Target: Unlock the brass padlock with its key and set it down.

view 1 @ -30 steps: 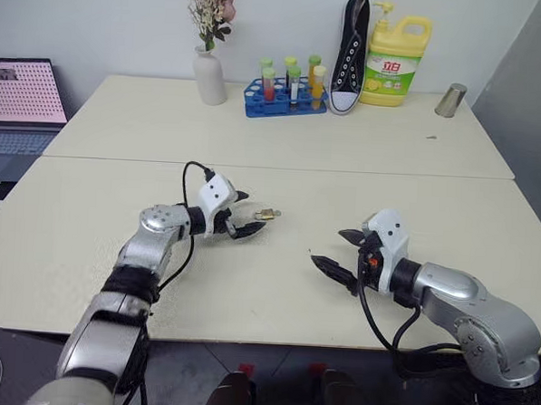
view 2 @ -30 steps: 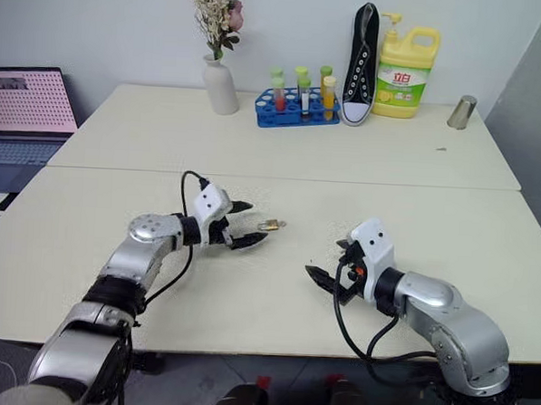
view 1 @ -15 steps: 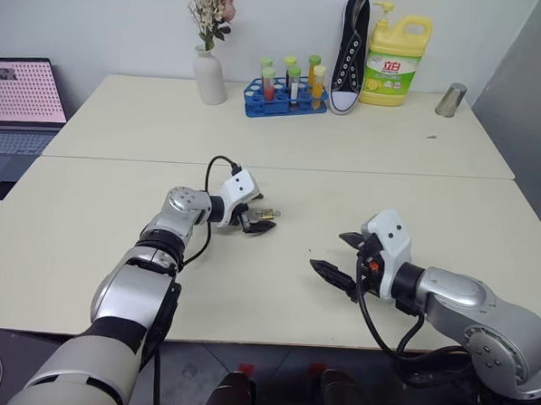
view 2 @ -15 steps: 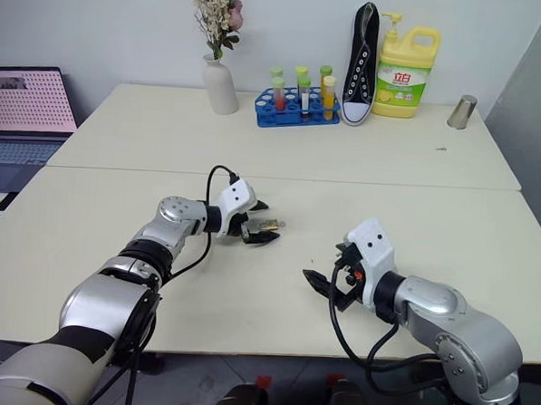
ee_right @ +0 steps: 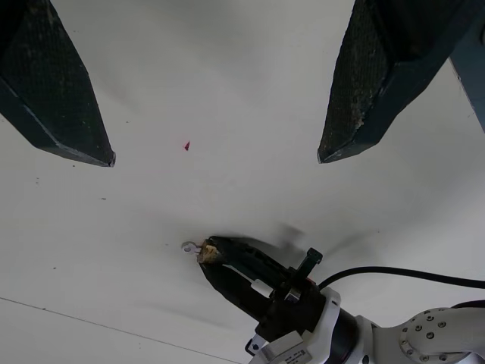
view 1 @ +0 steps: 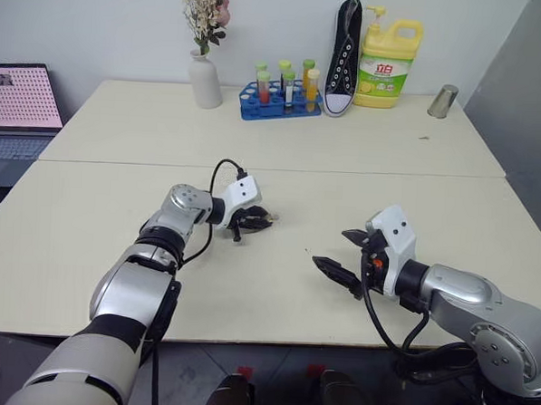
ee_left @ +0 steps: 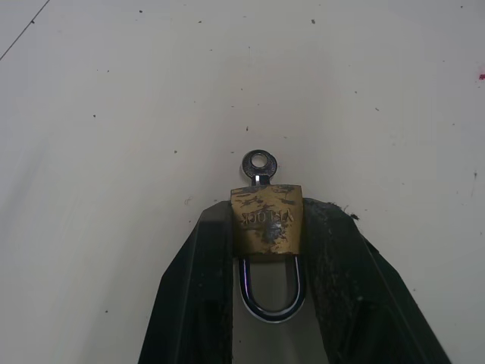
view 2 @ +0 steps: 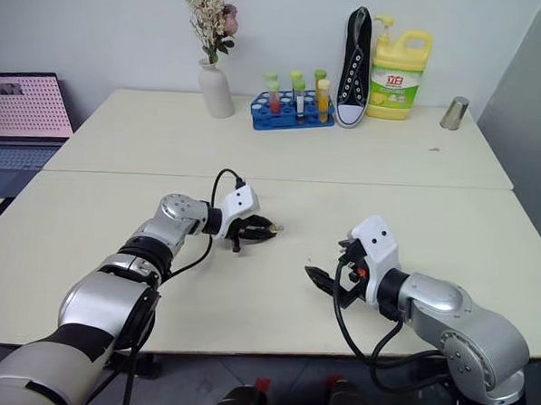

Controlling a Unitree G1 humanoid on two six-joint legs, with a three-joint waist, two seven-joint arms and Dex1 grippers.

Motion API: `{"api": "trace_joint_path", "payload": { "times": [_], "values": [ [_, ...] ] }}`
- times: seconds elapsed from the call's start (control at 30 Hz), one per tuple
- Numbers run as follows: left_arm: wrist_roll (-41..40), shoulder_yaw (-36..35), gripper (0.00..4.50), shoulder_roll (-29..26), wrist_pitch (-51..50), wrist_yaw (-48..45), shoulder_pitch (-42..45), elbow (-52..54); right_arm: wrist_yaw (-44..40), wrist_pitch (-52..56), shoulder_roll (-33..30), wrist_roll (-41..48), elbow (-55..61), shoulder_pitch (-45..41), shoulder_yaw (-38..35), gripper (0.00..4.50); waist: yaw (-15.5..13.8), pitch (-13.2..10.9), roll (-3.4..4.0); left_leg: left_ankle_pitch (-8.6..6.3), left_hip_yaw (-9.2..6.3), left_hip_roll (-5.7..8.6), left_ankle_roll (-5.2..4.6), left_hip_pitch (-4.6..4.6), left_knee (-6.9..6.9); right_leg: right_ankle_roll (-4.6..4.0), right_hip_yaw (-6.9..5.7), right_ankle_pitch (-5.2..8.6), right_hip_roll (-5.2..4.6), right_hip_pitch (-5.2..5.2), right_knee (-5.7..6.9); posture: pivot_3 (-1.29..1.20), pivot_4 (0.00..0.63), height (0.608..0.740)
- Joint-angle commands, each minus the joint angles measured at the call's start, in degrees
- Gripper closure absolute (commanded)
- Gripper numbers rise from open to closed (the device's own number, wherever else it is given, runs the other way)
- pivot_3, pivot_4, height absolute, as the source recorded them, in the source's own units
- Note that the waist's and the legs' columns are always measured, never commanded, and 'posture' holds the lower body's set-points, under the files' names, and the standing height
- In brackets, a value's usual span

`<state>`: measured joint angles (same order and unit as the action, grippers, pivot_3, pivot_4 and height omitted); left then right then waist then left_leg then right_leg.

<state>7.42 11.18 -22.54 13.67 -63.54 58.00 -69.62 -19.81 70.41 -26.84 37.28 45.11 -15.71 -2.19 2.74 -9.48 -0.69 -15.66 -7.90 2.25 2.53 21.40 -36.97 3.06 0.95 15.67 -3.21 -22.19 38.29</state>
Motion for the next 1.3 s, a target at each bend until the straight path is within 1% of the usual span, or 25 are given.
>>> {"api": "trace_joint_path", "payload": {
  "times": [0.03,0.13,0.2,0.23,0.3,0.33,0.37,0.4,0.47,0.53,0.6,0.7,0.83,0.93,1.2,1.3],
  "values": [
    [1.1,0.7,3.54,-1.2,3.1,-2.5,-2.8,0.9,-0.7,-2.7,-1.7,-0.2,0.9,-0.7,-0.6,0.00,0.1,0.0,0.00,0.00,0.01,0.00,0.00,0.00,0.00,0.00,0.02,0.00,0.00,-0.01,0.01,0.00,0.150,0.740],
    [-2.2,-1.2,3.54,-1.3,10.1,-4.3,-5.6,8.3,-2.9,-8.5,-4.1,-2.6,1.2,0.8,1.4,0.00,0.2,0.0,0.00,0.00,0.01,0.00,0.00,0.06,0.01,-0.01,0.02,0.00,-0.01,-0.09,0.01,0.00,0.150,0.740],
    [-3.9,-1.8,3.54,-1.5,12.6,-5.5,-7.8,12.9,-3.5,-10.4,-4.8,-2.9,1.0,1.9,1.7,0.00,0.1,0.0,-0.01,0.00,-0.02,-0.01,0.01,0.14,0.02,-0.01,0.00,0.00,-0.01,-0.11,-0.07,0.00,0.150,0.740],
    [-5.1,-2.1,3.54,-1.9,15.2,-5.9,-10.0,17.0,-4.6,-12.5,-5.4,-3.4,1.0,2.7,2.0,0.00,0.1,0.0,-0.01,0.01,-0.05,-0.02,0.02,0.27,0.00,-0.01,-0.02,-0.01,-0.02,-0.17,-0.14,0.00,0.150,0.740],
    [-6.2,-2.1,3.54,-4.2,25.4,-4.2,-17.7,31.2,-8.6,-18.3,-7.5,-5.0,1.3,5.5,3.2,0.00,0.1,0.0,-0.01,0.01,-0.05,-0.01,0.03,0.37,-0.01,-0.02,-0.01,-0.01,-0.05,-0.23,-0.18,0.00,0.150,0.740],
    [-6.2,-2.0,3.54,-5.2,29.2,-3.2,-20.7,36.6,-10.3,-20.7,-8.6,-5.7,1.3,6.6,3.7,0.00,0.1,0.0,-0.02,0.01,-0.03,-0.02,0.04,0.38,0.00,-0.03,0.02,-0.01,-0.08,-0.25,-0.21,0.00,0.150,0.740],
    [-6.3,-2.4,3.54,-5.6,31.1,-1.5,-22.8,40.5,-11.6,-22.8,-8.8,-5.8,1.0,7.4,3.8,0.00,0.1,0.0,-0.02,0.02,-0.04,-0.06,0.07,0.42,0.03,-0.03,0.12,-0.02,-0.10,-0.36,-0.23,0.00,0.150,0.740],
    [-5.3,-2.7,3.54,-6.3,33.2,0.1,-24.4,43.2,-12.9,-24.4,-8.6,-5.3,0.6,7.9,3.7,0.00,-0.1,0.0,-0.03,0.10,-0.06,-0.05,0.21,0.44,0.03,-0.04,0.16,-0.02,-0.13,-0.39,-0.23,0.00,0.150,0.740],
    [-1.6,-3.4,3.54,-7.5,39.8,4.9,-26.3,46.6,-15.0,-25.5,-8.9,-4.0,-0.4,8.0,3.9,0.00,-0.6,0.0,-0.03,0.01,-0.04,-0.03,0.05,0.44,0.01,-0.03,0.14,-0.02,-0.14,-0.39,-0.22,0.00,0.150,0.740],
    [3.4,-5.0,3.54,-8.3,47.8,10.2,-27.3,48.6,-16.3,-24.0,-8.2,-0.6,-1.5,7.5,3.5,0.00,-1.0,0.0,-0.04,0.01,0.01,-0.01,0.04,0.39,-0.03,-0.01,0.05,-0.04,-0.13,-0.27,-0.24,0.00,0.150,0.740],
    [7.4,-7.0,3.54,-8.6,52.0,15.4,-28.9,50.3,-16.8,-22.4,-7.6,1.7,-3.0,6.5,3.4,0.00,-1.1,0.0,-0.03,0.01,0.01,-0.01,0.04,0.24,-0.02,0.01,0.03,-0.04,-0.12,-0.08,-0.30,0.00,0.150,0.740],
    [10.9,-8.0,3.54,-9.3,53.0,20.6,-30.6,51.8,-16.1,-21.2,-6.3,2.8,-5.5,4.6,4.6,0.00,-1.0,0.0,-0.03,0.00,0.02,0.01,0.03,0.23,-0.02,0.01,0.03,-0.04,-0.12,-0.08,-0.28,0.00,0.150,0.740],
    [13.0,-7.4,3.54,-10.3,52.5,25.0,-31.9,53.9,-15.6,-20.0,-4.3,3.8,-7.9,2.3,5.6,0.00,-1.1,0.0,-0.03,0.00,0.00,0.00,0.03,0.25,-0.01,0.01,-0.01,-0.04,-0.09,-0.10,-0.26,0.00,0.150,0.740],
    [14.3,-6.5,3.54,-11.4,52.6,27.2,-32.7,55.5,-15.2,-18.3,-1.7,5.7,-10.6,-0.6,5.9,0.00,-0.9,0.0,-0.02,0.00,0.03,-0.01,0.03,0.24,-0.01,0.01,0.01,-0.04,-0.09,-0.11,-0.25,0.00,0.150,0.740],
    [15.2,-4.2,3.54,-13.0,50.7,30.6,-33.2,58.0,-14.8,-14.8,1.5,9.1,-14.0,-5.3,5.8,0.00,-1.0,0.0,-0.01,0.00,0.00,0.00,0.03,0.25,-0.01,0.00,-0.01,-0.04,-0.08,-0.12,-0.23,0.00,0.150,0.740],
    [15.2,-3.5,3.54,-13.3,49.9,31.5,-33.0,58.4,-14.7,-14.3,1.8,8.6,-14.8,-6.2,6.3,0.63,-1.0,0.0,0.00,0.00,0.00,0.00,0.03,0.25,-0.01,0.00,-0.01,-0.04,-0.08,-0.12,-0.22,0.00,0.150,0.740]
  ]
}}
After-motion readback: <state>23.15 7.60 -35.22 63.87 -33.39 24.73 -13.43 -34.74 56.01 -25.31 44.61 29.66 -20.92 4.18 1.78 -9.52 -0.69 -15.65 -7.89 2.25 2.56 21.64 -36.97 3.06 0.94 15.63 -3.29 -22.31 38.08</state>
